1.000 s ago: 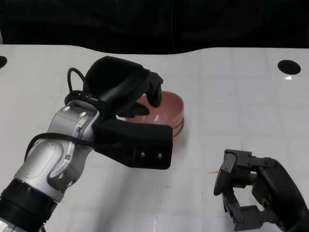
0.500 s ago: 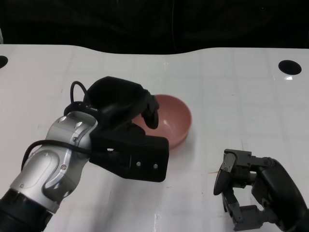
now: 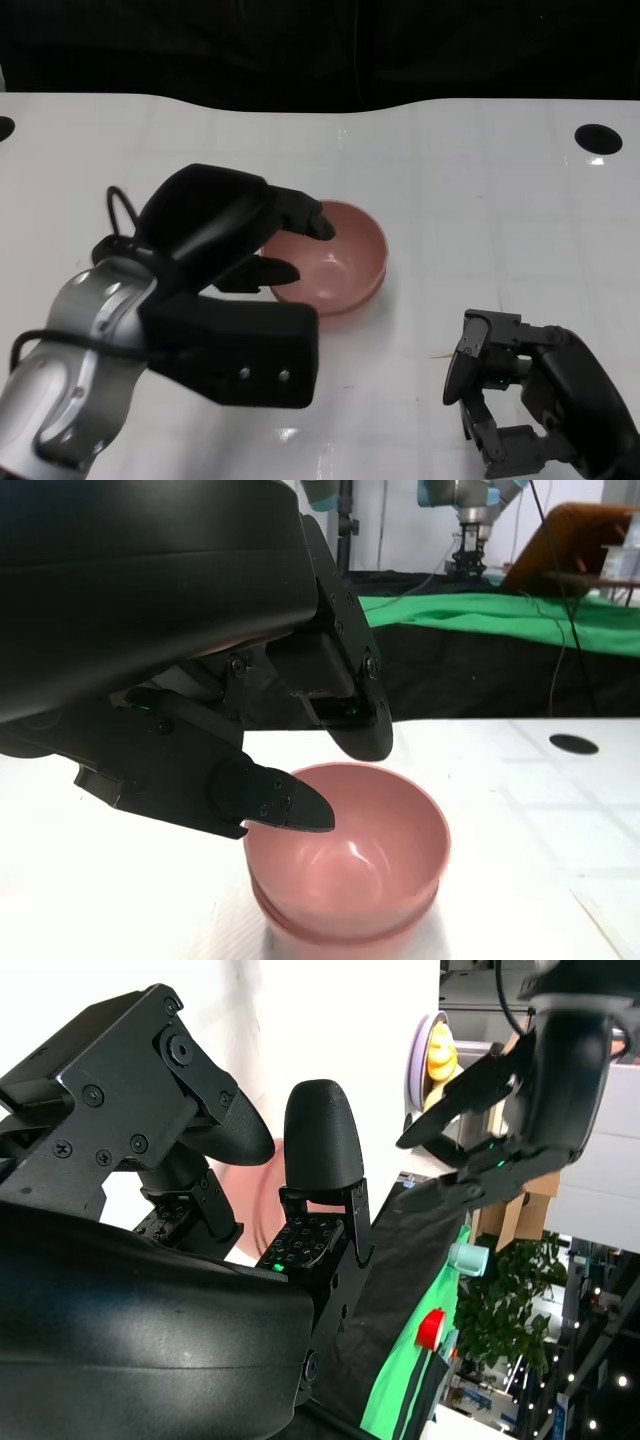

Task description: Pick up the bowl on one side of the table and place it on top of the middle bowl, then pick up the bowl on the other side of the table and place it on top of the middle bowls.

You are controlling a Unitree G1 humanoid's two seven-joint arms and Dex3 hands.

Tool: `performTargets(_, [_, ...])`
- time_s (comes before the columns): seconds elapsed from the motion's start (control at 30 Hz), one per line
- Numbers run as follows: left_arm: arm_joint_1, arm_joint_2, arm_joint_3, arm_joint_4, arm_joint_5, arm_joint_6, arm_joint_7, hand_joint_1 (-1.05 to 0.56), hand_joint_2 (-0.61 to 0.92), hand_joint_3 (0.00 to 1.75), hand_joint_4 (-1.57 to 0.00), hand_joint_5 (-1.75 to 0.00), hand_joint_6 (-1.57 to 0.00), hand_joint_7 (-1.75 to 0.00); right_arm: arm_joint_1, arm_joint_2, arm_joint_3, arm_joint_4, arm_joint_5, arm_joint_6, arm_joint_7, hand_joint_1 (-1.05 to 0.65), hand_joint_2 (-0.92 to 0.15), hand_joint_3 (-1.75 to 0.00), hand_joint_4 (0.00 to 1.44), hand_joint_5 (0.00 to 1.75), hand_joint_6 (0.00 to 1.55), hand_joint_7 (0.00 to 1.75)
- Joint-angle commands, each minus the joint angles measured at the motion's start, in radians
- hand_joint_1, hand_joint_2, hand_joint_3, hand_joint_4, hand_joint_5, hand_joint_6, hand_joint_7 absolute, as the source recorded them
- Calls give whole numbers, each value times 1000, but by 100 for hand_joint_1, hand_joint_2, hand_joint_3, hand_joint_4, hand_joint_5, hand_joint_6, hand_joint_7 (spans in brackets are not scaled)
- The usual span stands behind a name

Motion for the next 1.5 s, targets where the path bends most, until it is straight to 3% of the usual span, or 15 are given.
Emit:
performTargets(0.03, [71,21,49,-63,-32,4,7,-30,92,9,-74,-105,-85,-8,0,-3,-9,1,15,-1,3,-6,-33,-150,90,175,84,142])
performTargets(0.13, [145,5,98,-91,-97,-12,37,-30,92,8,-72,-108,-85,-6,-1,-5,-9,-2,11,8,3,-6,-33,-149,90,173,85,139])
performTargets(0.27, [263,-42,176,-139,-270,-33,49,-28,92,9,-69,-96,-86,-5,1,-6,-5,-7,4,14,3,-5,-34,-147,89,170,85,135])
performTargets(0.43, [405,-94,248,-212,-447,-53,48,-26,92,15,-69,-95,-86,-5,1,-3,0,-13,-5,17,-2,-4,-34,-147,90,164,86,130])
performTargets(0.6, [566,-177,292,-288,-600,-56,72,-22,92,19,-68,-109,-94,-10,15,-6,8,-30,-10,17,-2,-4,-34,-145,88,158,85,126])
performTargets(0.73, [632,-218,306,-327,-670,-17,81,-21,92,22,-65,-120,-99,-15,6,-8,2,-25,6,18,6,-4,-35,-138,86,154,84,122])
performTargets(0.77, [644,-236,310,-338,-696,9,87,-21,92,23,-66,-123,-100,-19,3,-11,0,-25,13,17,12,-6,-35,-136,85,153,84,122])
performTargets(0.87, [654,-278,313,-336,-771,58,92,-21,87,29,-68,-133,-84,-72,-6,-23,-7,-16,28,10,35,-10,-36,-126,83,152,83,120])
performTargets(0.9, [652,-288,315,-325,-795,64,88,-20,84,35,-69,-135,-78,-88,-9,-26,-9,-11,31,8,41,-11,-36,-125,82,152,83,120])
performTargets(0.97, [645,-308,325,-289,-859,70,75,-18,70,63,-69,-139,-73,-104,-17,-30,-10,1,26,4,46,-12,-36,-122,81,150,84,118])
performTargets(1.07, [638,-337,331,-251,-908,64,86,-14,55,97,-73,-147,-75,-114,-26,-31,-13,18,12,-6,43,-11,-37,-120,82,150,85,117])
performTargets(1.17, [629,-355,344,-225,-952,56,82,-11,49,115,-72,-156,-76,-123,-29,-26,-13,27,4,-9,36,-10,-37,-122,84,150,85,116])
performTargets(1.3, [615,-343,353,-192,-964,39,64,-9,51,120,-73,-161,-77,-128,-40,-19,-15,55,8,-40,39,-9,-37,-125,84,150,85,116])
performTargets(1.5, [598,-347,352,-178,-997,63,52,-9,52,114,-74,-167,-76,-134,-58,-14,-17,91,12,-64,42,-10,-37,-127,84,152,85,116])
